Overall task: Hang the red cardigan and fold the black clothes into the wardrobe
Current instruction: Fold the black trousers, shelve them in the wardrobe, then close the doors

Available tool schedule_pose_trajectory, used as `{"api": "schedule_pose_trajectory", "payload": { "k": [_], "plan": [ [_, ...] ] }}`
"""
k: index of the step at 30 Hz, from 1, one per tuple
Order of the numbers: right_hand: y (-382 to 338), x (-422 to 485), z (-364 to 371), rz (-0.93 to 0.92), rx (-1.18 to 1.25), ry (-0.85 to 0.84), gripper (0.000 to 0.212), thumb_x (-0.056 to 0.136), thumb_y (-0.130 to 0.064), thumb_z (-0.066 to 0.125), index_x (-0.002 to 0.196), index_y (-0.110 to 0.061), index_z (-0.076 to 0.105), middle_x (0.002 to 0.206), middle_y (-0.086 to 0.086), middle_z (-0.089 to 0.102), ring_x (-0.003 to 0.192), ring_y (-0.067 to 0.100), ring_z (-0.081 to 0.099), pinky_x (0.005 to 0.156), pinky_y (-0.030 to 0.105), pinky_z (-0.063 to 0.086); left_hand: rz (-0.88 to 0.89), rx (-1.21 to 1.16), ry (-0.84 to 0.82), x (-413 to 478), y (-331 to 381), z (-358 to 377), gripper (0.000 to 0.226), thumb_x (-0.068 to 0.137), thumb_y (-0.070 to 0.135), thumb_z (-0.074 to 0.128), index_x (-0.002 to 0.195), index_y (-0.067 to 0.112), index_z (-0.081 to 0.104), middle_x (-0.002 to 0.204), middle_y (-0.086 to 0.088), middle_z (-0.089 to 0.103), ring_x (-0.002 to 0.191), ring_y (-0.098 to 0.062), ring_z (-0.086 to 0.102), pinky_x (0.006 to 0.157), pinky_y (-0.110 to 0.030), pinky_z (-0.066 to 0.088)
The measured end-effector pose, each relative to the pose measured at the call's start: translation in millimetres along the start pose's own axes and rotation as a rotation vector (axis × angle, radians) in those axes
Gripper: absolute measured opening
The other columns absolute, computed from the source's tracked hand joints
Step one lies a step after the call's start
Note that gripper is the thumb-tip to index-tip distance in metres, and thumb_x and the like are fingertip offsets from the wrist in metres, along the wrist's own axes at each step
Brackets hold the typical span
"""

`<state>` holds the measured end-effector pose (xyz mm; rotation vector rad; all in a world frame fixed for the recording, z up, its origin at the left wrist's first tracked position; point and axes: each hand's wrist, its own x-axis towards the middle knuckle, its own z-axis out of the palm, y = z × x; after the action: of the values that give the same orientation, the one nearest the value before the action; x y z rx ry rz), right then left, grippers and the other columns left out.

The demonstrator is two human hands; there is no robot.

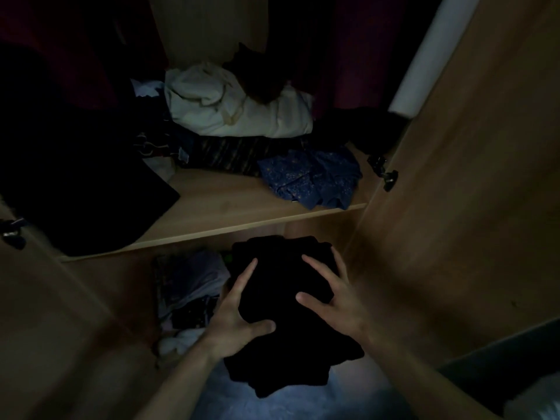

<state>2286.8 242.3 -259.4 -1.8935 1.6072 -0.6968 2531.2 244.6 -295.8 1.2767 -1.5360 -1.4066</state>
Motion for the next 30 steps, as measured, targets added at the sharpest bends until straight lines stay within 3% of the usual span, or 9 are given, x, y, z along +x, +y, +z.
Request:
{"api": "schedule_pose_trajectory", "payload": {
  "k": [3,7,9,11,14,18,23,26,30],
  "plan": [
    [12,12,6,0.039,0.057,-0.013,0.070,0.078,-0.061,0.072,0.136,-0.067,0.033,0.157,-0.027,-0.006,0.150,0.008,0.007,0.122,0.038,0.023,-0.002,0.019,-0.010,16,-5,-3,0.113,0.062,0.028,0.093,0.142,0.067,0.023,0.153,0.014,0.034,0.140,-0.005,0.036,0.115,-0.042,0.038],
    [24,23,4,0.023,0.050,-0.024,0.069,0.084,-0.041,0.075,0.142,-0.054,0.038,0.155,-0.022,0.000,0.143,-0.004,0.005,0.104,-0.005,0.007,-0.027,0.054,-0.015,32,-14,0,0.115,0.059,0.036,0.094,0.143,0.067,0.021,0.154,0.010,0.034,0.141,-0.010,0.037,0.114,-0.046,0.038],
    [32,27,4,0.019,0.059,-0.050,0.069,0.086,-0.035,0.074,0.144,-0.048,0.039,0.156,-0.016,0.005,0.140,-0.008,0.004,0.094,-0.012,0.001,-0.054,0.057,0.003,35,-16,5,0.114,0.060,0.034,0.094,0.141,0.068,0.022,0.154,0.010,0.031,0.140,-0.008,0.036,0.115,-0.044,0.038],
    [43,41,7,-0.019,0.078,-0.057,0.070,0.084,-0.040,0.074,0.143,-0.050,0.039,0.161,-0.011,0.006,0.147,0.001,0.003,0.103,-0.007,0.003,-0.063,0.054,0.051,41,-18,11,0.113,0.061,0.033,0.094,0.140,0.070,0.022,0.155,0.009,0.027,0.142,-0.009,0.033,0.116,-0.044,0.037],
    [72,66,26,-0.003,0.143,-0.098,0.071,0.078,-0.052,0.072,0.139,-0.060,0.037,0.162,-0.015,0.004,0.151,0.006,0.005,0.120,0.019,0.016,-0.086,0.097,0.105,59,-40,14,0.115,0.059,0.036,0.094,0.139,0.072,0.021,0.154,0.008,0.026,0.142,-0.014,0.031,0.116,-0.047,0.036],
    [117,102,73,-0.025,0.156,-0.092,0.070,0.083,-0.041,0.075,0.139,-0.059,0.038,0.162,-0.016,0.000,0.149,0.000,0.002,0.101,-0.006,0.007,-0.097,0.015,0.106,97,-103,11,0.113,0.058,0.034,0.096,0.139,0.069,0.025,0.151,0.014,0.035,0.141,-0.012,0.035,0.114,-0.045,0.038],
    [196,150,157,-0.041,0.243,-0.113,0.068,0.083,-0.046,0.074,0.138,-0.062,0.038,0.162,-0.019,-0.005,0.150,0.002,0.003,0.116,0.017,0.018,-0.030,-0.064,0.086,150,-202,8,0.108,0.061,0.026,0.095,0.145,0.054,0.034,0.148,0.019,0.046,0.134,-0.001,0.046,0.106,-0.028,0.046],
    [256,181,210,-0.053,0.218,-0.070,0.068,0.083,-0.046,0.074,0.138,-0.062,0.037,0.162,-0.021,-0.007,0.146,-0.002,0.004,0.105,0.006,0.016,0.037,-0.068,0.089,194,-276,12,0.107,0.055,0.032,0.097,0.142,0.055,0.038,0.144,0.021,0.050,0.133,-0.002,0.048,0.107,-0.033,0.045],
    [338,217,277,-0.076,0.271,0.009,0.068,0.083,-0.041,0.077,0.136,-0.061,0.041,0.161,-0.022,-0.005,0.143,-0.002,0.012,0.107,0.019,0.024,0.127,-0.028,0.109,257,-372,22,0.109,0.054,0.027,0.095,0.142,0.054,0.037,0.143,0.015,0.051,0.129,0.000,0.051,0.103,-0.026,0.048]
  ]
}}
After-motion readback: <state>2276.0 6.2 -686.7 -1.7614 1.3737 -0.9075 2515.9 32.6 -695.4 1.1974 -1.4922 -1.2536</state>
